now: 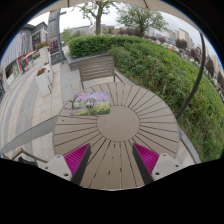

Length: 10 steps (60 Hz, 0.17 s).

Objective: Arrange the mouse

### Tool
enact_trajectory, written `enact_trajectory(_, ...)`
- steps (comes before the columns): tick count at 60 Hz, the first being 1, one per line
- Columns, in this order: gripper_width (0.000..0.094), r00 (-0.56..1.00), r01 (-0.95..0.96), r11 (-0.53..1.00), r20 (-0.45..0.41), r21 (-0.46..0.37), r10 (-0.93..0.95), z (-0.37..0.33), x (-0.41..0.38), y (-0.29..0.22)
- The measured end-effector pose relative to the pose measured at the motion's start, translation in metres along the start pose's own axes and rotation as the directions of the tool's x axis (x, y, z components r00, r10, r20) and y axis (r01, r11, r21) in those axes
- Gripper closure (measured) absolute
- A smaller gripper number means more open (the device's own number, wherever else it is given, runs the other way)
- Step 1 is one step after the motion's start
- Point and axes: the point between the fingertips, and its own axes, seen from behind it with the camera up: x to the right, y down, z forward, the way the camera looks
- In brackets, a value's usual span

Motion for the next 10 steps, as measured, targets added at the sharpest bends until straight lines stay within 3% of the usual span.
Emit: enact_trajectory(10,0.0076,1.000,0.000,1.000,0.020,-0.010,0.000,-0.010,0.006,0.018)
